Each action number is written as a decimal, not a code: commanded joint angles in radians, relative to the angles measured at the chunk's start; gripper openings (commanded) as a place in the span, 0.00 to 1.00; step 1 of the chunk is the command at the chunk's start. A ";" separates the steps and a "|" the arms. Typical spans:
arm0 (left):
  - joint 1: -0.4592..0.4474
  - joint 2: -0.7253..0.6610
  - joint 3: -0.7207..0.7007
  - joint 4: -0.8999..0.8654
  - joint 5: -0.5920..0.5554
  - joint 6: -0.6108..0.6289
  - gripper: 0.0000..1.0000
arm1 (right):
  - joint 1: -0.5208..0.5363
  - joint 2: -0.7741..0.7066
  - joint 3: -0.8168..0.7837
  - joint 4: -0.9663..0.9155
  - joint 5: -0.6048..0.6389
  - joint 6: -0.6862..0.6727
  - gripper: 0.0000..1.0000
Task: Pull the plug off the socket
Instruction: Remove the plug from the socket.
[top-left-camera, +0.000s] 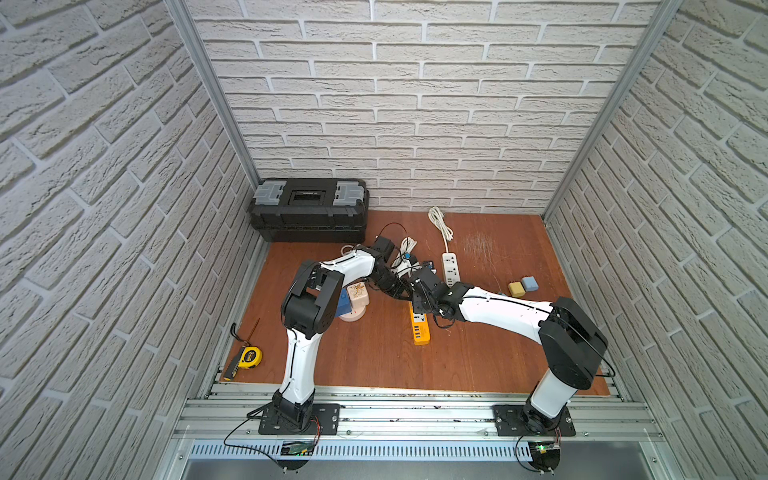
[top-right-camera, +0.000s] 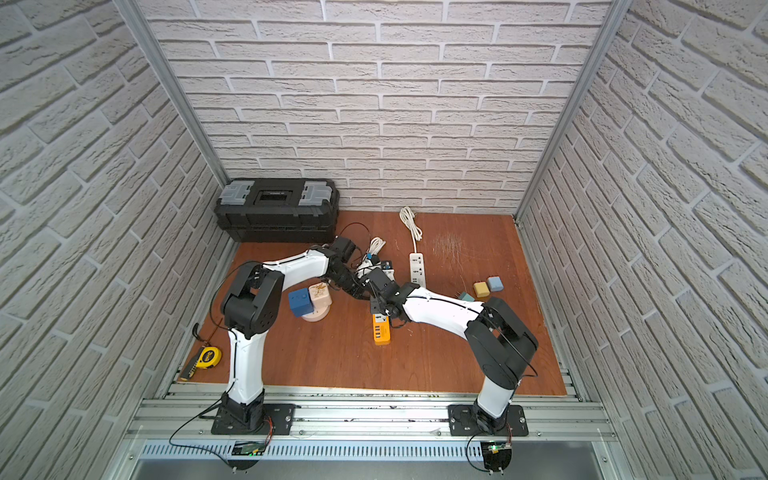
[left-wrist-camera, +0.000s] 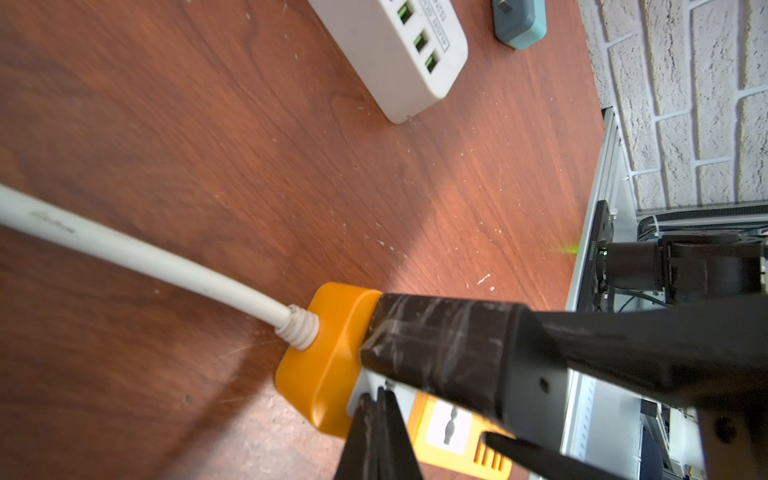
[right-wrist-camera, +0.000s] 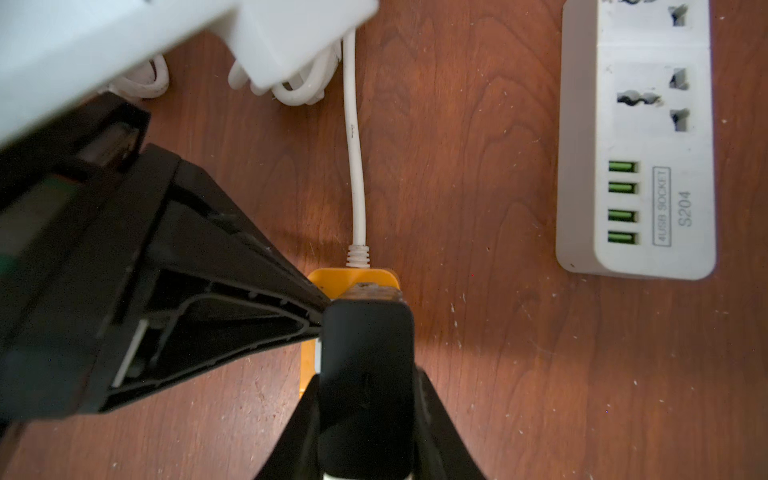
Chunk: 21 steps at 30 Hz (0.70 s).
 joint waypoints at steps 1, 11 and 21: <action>0.007 0.094 -0.042 -0.066 -0.195 0.004 0.00 | -0.002 -0.051 -0.003 0.080 -0.026 0.024 0.02; 0.006 0.102 -0.037 -0.065 -0.204 0.003 0.00 | 0.078 0.013 0.091 -0.052 0.182 -0.042 0.02; 0.008 0.101 -0.043 -0.066 -0.204 0.003 0.00 | -0.011 -0.049 -0.001 0.094 -0.031 0.038 0.02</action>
